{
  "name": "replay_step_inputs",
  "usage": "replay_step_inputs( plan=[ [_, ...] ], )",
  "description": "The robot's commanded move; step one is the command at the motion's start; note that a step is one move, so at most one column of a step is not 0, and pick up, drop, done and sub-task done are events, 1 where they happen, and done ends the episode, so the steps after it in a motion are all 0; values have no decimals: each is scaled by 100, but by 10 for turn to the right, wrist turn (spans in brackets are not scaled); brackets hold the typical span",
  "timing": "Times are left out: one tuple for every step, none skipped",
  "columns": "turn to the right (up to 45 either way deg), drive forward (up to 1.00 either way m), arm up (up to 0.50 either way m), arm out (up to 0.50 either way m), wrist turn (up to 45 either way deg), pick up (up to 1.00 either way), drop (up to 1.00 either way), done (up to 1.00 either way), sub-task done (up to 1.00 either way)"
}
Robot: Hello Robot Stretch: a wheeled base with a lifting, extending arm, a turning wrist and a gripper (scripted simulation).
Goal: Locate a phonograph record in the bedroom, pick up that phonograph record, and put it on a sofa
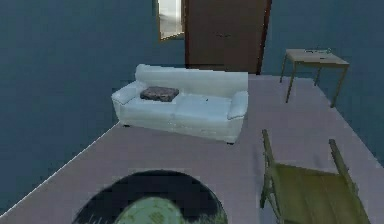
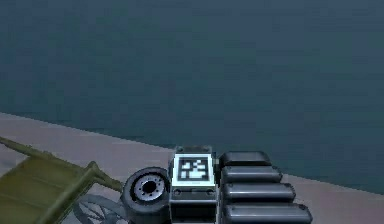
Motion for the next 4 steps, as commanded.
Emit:
replay_step_inputs(
  plan=[
    [0, 20, 0, 0, 0, 0, 0, 0, 0],
    [120, 0, 0, 0, 0, 0, 0, 0, 0],
    [0, 100, 0, 0, 0, 0, 0, 0, 0],
    [0, 40, 0, 0, 0, 0, 0, 0, 0]
  ],
)
